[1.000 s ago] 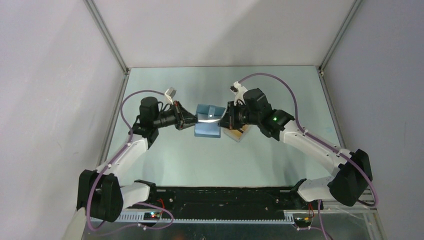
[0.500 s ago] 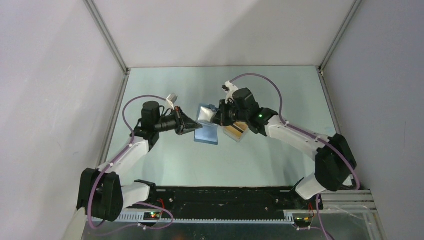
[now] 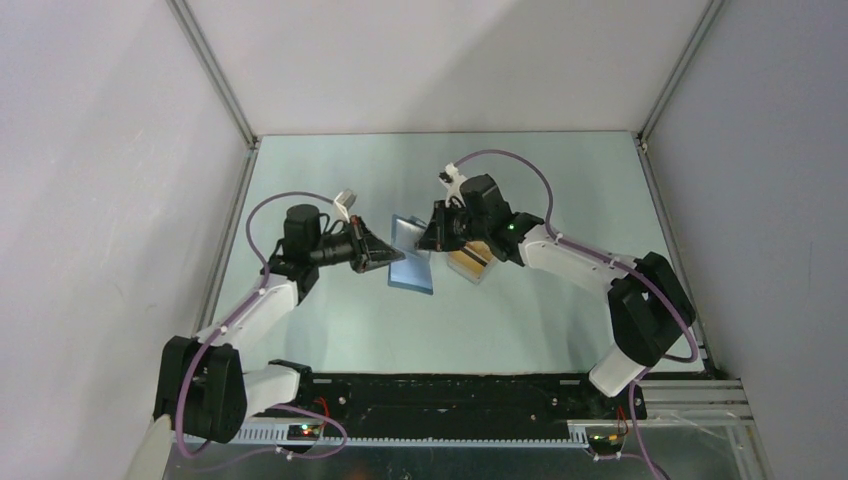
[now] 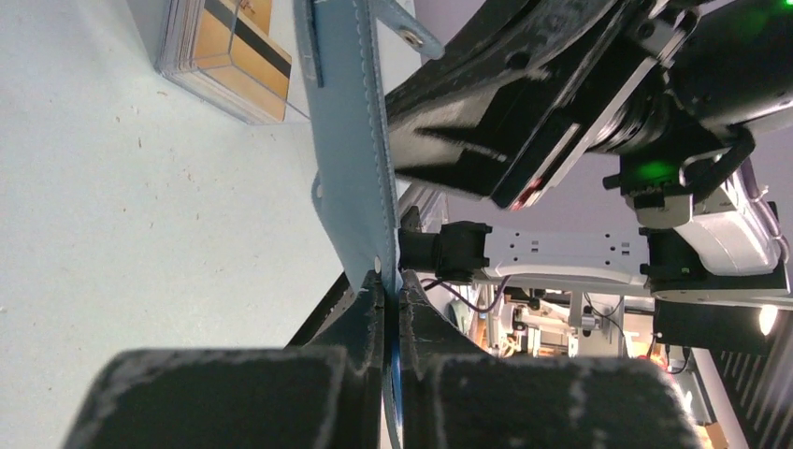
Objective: Put the credit cards into the card holder
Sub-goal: Open the card holder at the center of the board.
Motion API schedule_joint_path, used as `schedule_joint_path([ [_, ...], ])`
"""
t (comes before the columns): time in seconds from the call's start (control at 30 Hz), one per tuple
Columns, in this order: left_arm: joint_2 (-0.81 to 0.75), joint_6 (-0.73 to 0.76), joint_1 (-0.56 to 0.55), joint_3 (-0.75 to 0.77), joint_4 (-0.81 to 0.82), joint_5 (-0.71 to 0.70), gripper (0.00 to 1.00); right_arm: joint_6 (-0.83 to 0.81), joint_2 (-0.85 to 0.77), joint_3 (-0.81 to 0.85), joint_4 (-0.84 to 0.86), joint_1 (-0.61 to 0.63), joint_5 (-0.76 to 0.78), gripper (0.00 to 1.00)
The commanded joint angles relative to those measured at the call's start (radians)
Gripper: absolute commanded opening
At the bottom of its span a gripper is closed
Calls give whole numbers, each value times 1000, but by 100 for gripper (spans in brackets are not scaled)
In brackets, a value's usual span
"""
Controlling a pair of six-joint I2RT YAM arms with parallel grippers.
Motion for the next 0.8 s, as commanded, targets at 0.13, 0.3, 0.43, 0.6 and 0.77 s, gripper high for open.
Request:
schedule_joint_path([
  [0.13, 23, 68, -5, -25, 49, 105, 0, 94, 79, 41, 100, -81, -98, 0],
  [0.3, 37, 105, -4, -28, 39, 68, 0, 58, 158, 110, -31, -90, -109, 0],
  [0.43, 89, 157, 0, -18, -5, 18, 0, 18, 147, 122, -89, -111, -110, 2],
  [0.6, 201, 271, 3, 24, -144, -72, 0, -49, 42, 123, -188, -173, -115, 6],
  [0.77, 330, 325, 15, 39, -165, -105, 0, -157, -47, 118, -341, -244, -78, 21],
])
